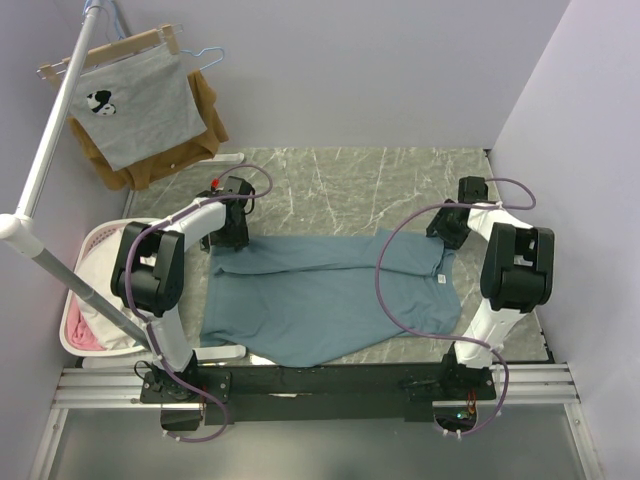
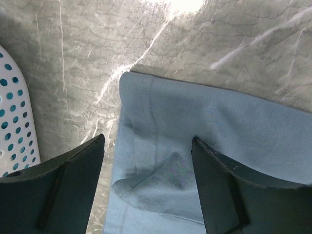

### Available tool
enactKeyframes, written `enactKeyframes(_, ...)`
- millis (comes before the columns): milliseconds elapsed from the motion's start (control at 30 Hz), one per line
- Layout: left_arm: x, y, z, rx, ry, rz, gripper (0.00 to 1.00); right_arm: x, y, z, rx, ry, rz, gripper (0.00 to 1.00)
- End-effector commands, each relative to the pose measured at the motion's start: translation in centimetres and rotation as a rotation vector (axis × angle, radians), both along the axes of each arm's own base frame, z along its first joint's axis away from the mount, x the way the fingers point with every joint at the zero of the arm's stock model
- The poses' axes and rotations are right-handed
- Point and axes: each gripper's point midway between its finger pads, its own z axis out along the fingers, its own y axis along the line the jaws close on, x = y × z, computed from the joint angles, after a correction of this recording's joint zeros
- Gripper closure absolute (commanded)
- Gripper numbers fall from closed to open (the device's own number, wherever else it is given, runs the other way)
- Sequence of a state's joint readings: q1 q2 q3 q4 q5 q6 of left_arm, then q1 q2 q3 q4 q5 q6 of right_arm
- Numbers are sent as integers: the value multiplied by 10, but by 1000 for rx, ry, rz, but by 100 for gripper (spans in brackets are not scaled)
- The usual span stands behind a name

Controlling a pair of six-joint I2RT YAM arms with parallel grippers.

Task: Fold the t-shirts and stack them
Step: Fold the flattened tshirt in 1/3 of the way

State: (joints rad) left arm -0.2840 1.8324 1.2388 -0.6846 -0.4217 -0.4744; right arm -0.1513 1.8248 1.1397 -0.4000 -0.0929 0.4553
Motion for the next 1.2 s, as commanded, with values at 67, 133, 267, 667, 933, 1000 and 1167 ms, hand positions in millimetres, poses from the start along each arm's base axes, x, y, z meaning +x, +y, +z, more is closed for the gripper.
enactKeyframes(67,4,-2,5,-13,-21,-2,23,-14,-7,14,-38,-31,-30,39)
enactKeyframes(133,4,-2,5,-15,-24,-3,23,-19,-6,14,-40,-34,-34,38)
enactKeyframes(267,4,-3,5,-20,-26,-6,23,-24,-8,26,-51,-63,-40,39)
enactKeyframes(667,4,-5,5,-30,-25,-7,23,-29,2,22,-12,-67,-6,66)
enactKeyframes(933,3,-6,3,-19,-15,-14,24,-24,5,36,0,-106,19,100)
enactKeyframes(1000,3,-7,3,-21,-17,-15,24,-24,11,46,17,-132,40,100)
enactKeyframes(1167,6,-8,6,-28,-30,-14,24,-38,35,86,36,-214,108,100)
